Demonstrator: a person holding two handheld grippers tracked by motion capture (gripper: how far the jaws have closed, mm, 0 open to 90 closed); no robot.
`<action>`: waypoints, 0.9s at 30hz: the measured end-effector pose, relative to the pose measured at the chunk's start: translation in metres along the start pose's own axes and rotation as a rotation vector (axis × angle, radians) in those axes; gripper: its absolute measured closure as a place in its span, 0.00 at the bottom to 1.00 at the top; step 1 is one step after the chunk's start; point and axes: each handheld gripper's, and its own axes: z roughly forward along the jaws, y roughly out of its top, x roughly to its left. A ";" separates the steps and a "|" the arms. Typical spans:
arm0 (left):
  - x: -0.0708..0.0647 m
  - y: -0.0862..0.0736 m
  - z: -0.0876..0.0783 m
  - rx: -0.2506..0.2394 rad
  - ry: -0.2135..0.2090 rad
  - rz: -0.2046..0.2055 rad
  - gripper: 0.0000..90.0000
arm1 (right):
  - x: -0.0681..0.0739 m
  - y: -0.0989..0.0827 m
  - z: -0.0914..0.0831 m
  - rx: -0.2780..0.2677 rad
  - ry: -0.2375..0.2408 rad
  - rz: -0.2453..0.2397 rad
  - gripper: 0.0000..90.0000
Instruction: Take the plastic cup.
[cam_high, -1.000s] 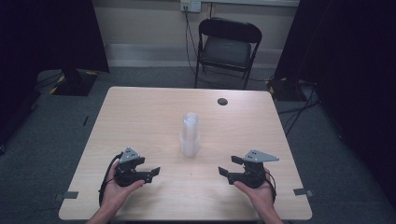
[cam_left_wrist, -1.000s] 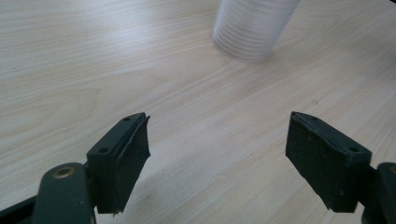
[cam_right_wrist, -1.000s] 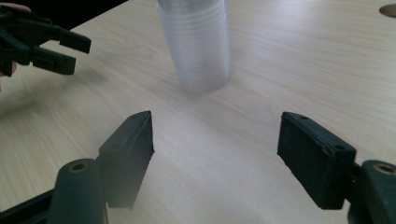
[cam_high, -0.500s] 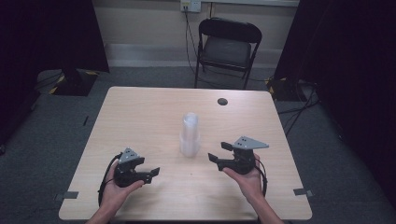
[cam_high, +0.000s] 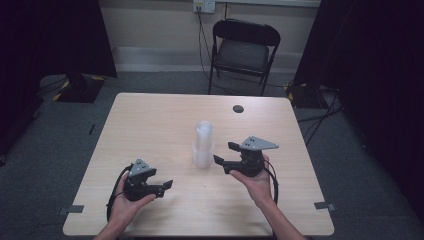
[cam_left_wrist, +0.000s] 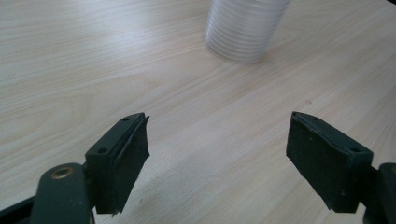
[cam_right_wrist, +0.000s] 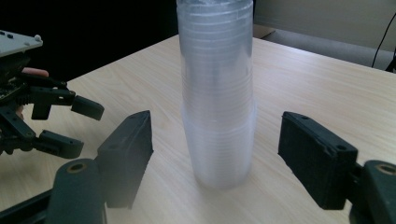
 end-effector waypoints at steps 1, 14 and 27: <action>0.000 0.000 0.000 0.000 0.000 -0.001 0.23 | 0.000 0.001 0.001 -0.004 0.004 -0.001 0.28; 0.000 0.000 0.000 0.008 0.000 -0.005 0.23 | -0.008 0.020 0.025 -0.023 0.009 -0.014 0.26; 0.000 -0.001 0.001 0.007 -0.004 -0.001 0.23 | -0.009 0.033 0.051 -0.014 0.022 -0.027 0.25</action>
